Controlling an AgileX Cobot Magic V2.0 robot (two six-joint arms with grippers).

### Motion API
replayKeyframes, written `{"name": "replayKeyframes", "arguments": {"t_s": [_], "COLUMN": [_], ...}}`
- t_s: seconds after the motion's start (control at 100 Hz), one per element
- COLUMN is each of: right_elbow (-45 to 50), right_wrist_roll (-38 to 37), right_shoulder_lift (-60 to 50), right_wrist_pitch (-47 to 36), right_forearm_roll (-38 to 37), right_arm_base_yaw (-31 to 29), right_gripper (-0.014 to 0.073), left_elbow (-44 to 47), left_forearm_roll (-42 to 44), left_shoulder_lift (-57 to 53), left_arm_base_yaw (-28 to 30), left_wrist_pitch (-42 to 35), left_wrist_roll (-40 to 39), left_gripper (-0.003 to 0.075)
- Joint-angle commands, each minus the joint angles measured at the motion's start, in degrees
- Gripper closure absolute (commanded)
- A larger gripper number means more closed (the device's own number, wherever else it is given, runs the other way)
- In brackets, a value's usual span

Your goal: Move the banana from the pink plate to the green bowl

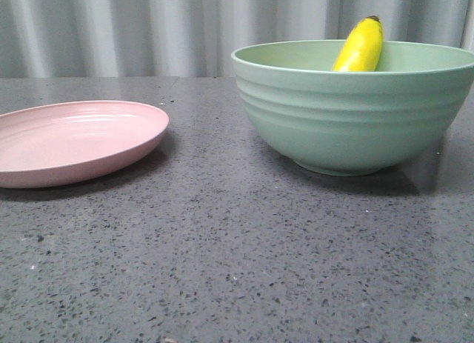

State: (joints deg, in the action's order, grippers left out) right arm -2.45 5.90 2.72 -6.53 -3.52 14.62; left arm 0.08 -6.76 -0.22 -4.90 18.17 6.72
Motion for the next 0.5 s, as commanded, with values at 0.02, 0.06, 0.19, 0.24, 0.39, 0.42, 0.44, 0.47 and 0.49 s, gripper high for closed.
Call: {"name": "replayKeyframes", "arguments": {"t_s": [0.02, 0.06, 0.19, 0.24, 0.39, 0.42, 0.44, 0.47, 0.49], "right_elbow": [2.9, 4.5, 4.2, 4.2, 4.2, 4.2, 4.2, 4.2, 4.2], "right_wrist_roll": [-3.0, -5.1, -7.2, -7.2, -7.4, -7.4, -7.4, -7.4, -7.4], "right_shoulder_lift": [0.5, 0.5, 0.5, 0.4, -3.1, -4.1, -4.8, -4.7, -4.6], "right_wrist_pitch": [-16.9, -19.8, -13.9, -10.9, 4.9, 7.6, 9.4, 10.9, 11.9], "right_forearm_roll": [-0.6, -0.6, -0.7, -0.7, -0.6, -0.6, -0.6, -0.6, -0.6], "right_arm_base_yaw": [-4.2, -5.9, -11.3, -13.7, -20.5, -21.5, -21.8, -22.4, -22.5], "right_gripper": [0.0657, 0.0657, 0.0657, 0.0657, 0.0657, 0.0657, 0.0657, 0.0657, 0.0657], "left_elbow": [0.6, 0.6, 0.5, 0.5, 0.5, 0.5, 0.5, 0.5, 0.5], "left_forearm_roll": [-0.1, -0.1, -0.1, -0.1, -0.1, -0.1, -0.1, -0.1, -0.1], "left_shoulder_lift": [-1.7, -1.7, -1.7, -1.7, -1.7, -1.7, -1.7, -1.7, -1.7], "left_arm_base_yaw": [0.0, 0.0, 0.0, 0.0, 0.0, 0.0, 0.0, 0.0, 0.0], "left_wrist_pitch": [-3.7, -3.7, -3.7, -3.7, -3.7, -3.7, -3.7, -3.7, -3.7], "left_wrist_roll": [-0.3, -0.3, -0.3, -0.3, -0.3, -0.3, -0.3, -0.3, -0.3], "left_gripper": [0.0741, 0.0741, 0.0741, 0.0741, 0.0741, 0.0741, 0.0741, 0.0741, 0.0741]}}
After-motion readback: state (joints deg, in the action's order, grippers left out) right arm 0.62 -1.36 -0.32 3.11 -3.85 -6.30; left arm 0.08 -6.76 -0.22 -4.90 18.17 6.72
